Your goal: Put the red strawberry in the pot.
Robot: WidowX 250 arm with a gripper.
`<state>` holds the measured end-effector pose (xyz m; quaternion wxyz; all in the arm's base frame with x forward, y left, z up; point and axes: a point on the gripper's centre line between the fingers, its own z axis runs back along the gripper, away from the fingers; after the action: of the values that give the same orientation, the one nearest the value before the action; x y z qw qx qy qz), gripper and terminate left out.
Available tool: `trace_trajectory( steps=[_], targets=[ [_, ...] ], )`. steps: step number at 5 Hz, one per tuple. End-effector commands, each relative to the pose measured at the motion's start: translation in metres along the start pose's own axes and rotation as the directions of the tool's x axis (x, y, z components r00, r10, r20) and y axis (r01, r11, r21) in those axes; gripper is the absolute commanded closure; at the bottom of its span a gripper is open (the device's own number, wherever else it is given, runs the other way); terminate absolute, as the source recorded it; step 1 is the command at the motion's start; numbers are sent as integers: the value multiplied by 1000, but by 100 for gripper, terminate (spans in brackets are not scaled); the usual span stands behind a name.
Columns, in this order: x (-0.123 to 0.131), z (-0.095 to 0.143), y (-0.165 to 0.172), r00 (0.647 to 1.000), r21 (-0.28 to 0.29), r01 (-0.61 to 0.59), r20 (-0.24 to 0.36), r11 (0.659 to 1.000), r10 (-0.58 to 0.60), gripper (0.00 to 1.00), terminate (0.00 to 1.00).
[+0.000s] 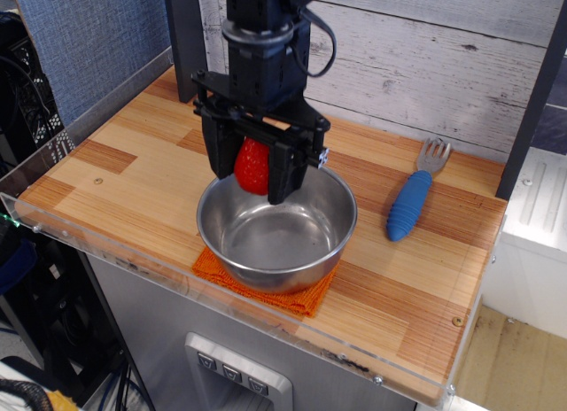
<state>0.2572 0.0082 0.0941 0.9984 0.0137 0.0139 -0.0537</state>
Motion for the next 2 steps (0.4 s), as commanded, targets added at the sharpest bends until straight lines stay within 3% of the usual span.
trace_trajectory(
  steps=[1,2],
  targets=[
    [-11,12,14,999,7,-32,42,999,32,0,0],
    [-12,27,16,995,1,-39,93,999,39,0,0]
  ],
)
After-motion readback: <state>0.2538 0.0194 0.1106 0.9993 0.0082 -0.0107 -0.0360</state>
